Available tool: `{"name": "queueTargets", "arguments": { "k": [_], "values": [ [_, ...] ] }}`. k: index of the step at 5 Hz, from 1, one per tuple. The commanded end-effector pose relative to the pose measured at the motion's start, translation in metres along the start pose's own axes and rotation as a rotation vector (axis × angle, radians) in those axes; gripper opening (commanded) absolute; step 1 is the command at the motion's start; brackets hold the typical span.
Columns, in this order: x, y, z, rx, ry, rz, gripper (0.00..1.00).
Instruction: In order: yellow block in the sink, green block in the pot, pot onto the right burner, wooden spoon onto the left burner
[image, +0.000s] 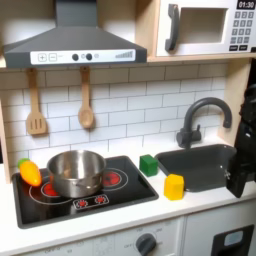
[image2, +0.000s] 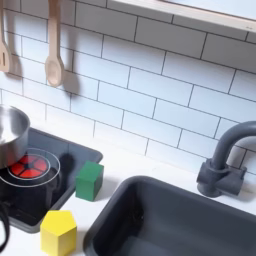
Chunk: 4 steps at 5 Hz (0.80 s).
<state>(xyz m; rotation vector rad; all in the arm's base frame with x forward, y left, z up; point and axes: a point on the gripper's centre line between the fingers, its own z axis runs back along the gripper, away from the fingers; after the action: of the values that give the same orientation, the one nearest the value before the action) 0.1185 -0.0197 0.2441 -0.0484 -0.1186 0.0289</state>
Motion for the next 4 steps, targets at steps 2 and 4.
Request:
{"name": "queueTargets", "arguments": {
  "k": [2, 4],
  "values": [
    [0.010, 0.001, -0.004, -0.002, -0.006, 0.015, 1.00],
    [0.035, 0.007, -0.021, 0.007, 0.023, 0.030, 1.00]
  ]
}}
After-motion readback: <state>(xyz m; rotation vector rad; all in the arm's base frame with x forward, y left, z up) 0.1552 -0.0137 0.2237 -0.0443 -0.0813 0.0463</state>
